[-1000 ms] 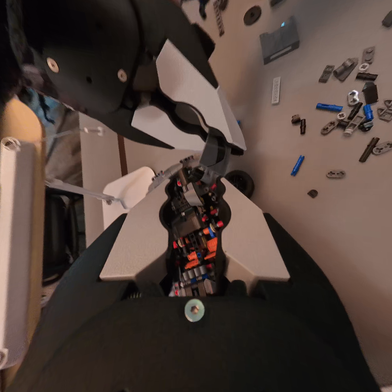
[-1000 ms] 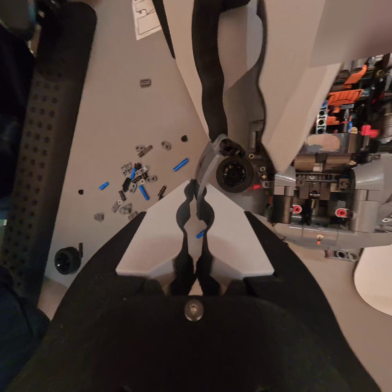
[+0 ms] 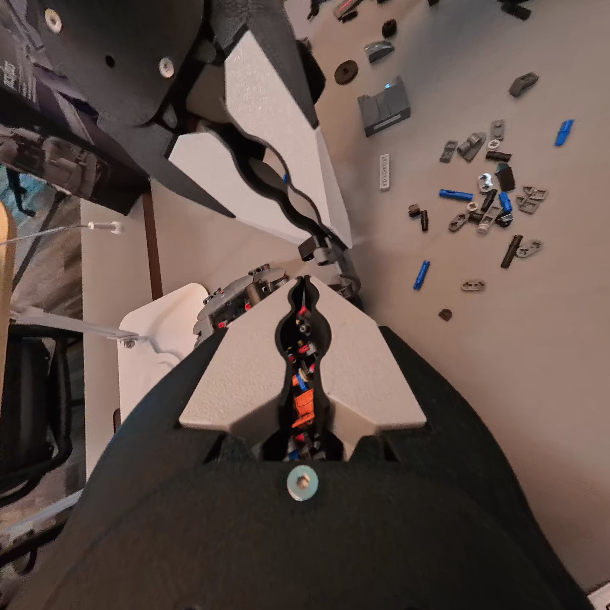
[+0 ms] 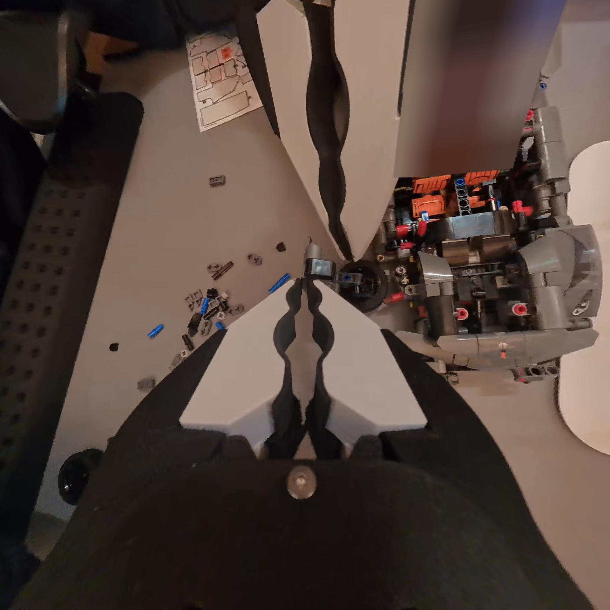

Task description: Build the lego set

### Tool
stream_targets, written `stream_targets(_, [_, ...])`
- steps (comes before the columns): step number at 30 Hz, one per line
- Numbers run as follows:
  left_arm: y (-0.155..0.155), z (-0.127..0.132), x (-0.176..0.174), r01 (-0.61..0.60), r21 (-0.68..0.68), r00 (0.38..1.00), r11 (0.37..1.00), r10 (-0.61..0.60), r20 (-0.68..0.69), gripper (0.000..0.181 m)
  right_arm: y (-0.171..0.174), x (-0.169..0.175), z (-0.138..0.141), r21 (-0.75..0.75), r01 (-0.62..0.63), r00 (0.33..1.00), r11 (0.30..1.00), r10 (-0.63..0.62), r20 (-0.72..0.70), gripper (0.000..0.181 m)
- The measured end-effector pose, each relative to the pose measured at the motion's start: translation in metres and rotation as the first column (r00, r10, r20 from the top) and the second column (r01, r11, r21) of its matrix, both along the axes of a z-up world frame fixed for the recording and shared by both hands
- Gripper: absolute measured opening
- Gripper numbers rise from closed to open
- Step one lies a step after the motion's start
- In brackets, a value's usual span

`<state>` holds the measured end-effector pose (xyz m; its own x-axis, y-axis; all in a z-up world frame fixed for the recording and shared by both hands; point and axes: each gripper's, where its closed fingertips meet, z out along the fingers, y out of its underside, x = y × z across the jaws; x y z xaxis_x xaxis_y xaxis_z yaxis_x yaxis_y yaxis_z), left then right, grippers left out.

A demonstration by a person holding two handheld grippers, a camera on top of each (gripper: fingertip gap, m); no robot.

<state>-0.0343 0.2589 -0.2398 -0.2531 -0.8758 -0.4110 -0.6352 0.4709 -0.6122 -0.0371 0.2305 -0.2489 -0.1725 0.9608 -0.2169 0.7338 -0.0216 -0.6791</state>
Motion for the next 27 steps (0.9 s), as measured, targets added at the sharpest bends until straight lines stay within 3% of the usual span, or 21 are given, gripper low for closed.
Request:
stream_targets(1, [-0.003,0.002,0.001,0.021,0.009,1.0,1.0,-0.021,0.01,0.0,-0.003,0.001,0.002,-0.032,-0.016,1.0,0.999,0.016,-0.007,0.0])
stream_targets(6, [-0.012,0.013,0.012,0.053,0.074,0.996,0.996,-0.058,0.07,0.034,-0.02,0.01,0.007,-0.198,-0.133,0.99,0.971,0.14,0.019,0.001])
stream_targets(14, [-0.037,0.019,0.02,0.147,0.146,0.984,0.978,-0.16,0.081,0.008,-0.037,0.02,0.023,-0.403,-0.277,0.959,0.872,0.28,-0.054,0.0])
stream_targets(19, [-0.042,0.034,0.03,0.135,0.243,0.975,0.961,-0.172,0.137,0.018,-0.047,0.025,0.035,-0.442,-0.355,0.935,0.824,0.321,-0.152,0.0])
stream_targets(21, [-0.044,0.039,0.031,0.134,0.295,0.972,0.946,-0.184,0.148,0.012,-0.048,0.026,0.042,-0.442,-0.373,0.927,0.816,0.312,-0.207,0.0])
stream_targets(27, [-0.059,0.044,0.038,0.163,0.277,0.959,0.947,-0.218,0.183,0.006,-0.061,0.034,0.05,-0.496,-0.439,0.898,0.749,0.357,-0.257,0.001])
